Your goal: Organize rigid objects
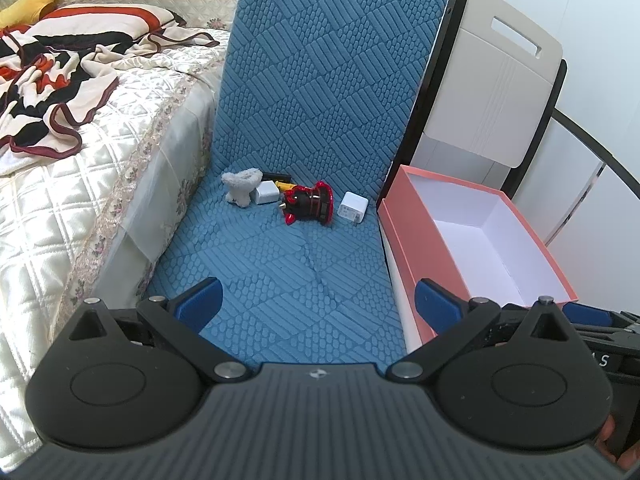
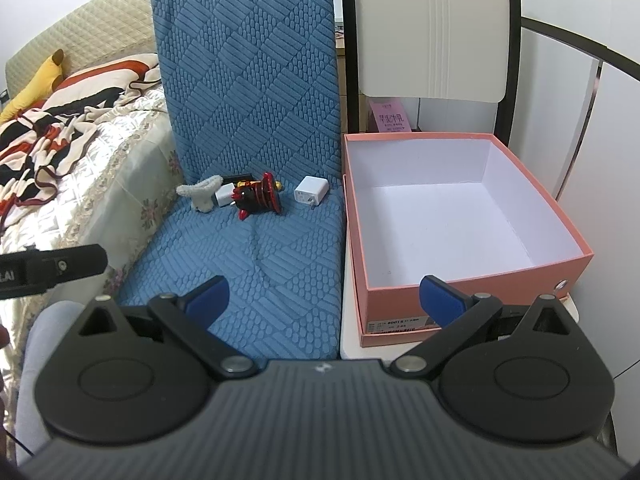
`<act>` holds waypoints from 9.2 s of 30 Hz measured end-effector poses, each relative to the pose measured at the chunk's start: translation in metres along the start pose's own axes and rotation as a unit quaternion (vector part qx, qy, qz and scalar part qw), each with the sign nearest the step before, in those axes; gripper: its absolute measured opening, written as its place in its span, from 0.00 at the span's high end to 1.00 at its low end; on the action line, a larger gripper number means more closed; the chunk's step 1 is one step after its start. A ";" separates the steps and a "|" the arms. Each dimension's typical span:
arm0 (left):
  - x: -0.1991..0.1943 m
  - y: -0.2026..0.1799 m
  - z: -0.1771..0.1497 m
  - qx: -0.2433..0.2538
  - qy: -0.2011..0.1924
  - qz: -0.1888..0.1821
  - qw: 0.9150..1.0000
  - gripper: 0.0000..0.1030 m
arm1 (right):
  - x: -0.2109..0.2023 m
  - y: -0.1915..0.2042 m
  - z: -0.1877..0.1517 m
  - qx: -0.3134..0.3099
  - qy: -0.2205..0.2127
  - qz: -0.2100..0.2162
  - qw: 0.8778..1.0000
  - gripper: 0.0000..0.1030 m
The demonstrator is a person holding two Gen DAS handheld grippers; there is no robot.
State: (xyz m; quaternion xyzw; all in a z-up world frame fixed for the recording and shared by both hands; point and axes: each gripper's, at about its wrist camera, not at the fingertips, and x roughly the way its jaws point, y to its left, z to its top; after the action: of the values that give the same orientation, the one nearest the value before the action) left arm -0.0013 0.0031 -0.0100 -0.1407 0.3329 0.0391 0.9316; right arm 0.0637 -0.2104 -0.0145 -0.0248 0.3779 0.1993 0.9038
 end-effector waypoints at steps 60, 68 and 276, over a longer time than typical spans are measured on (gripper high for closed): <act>0.036 0.024 0.017 -0.010 -0.005 0.024 1.000 0.00 | 0.049 0.006 -0.002 -0.019 0.005 0.028 0.999 0.00; 0.091 0.032 0.033 -0.008 -0.012 0.032 0.999 0.00 | 0.085 0.021 0.009 -0.058 -0.025 0.061 0.996 0.00; 0.159 -0.187 0.111 0.000 0.074 -0.081 0.994 0.58 | 0.046 -0.157 0.131 0.008 -0.015 0.029 0.999 0.47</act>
State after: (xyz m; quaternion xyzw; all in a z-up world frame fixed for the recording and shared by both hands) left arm 0.2208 -0.1474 0.0163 -0.1699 0.3885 -0.0469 0.9045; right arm 0.2404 -0.3136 0.0303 -0.0039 0.3662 0.2226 0.9035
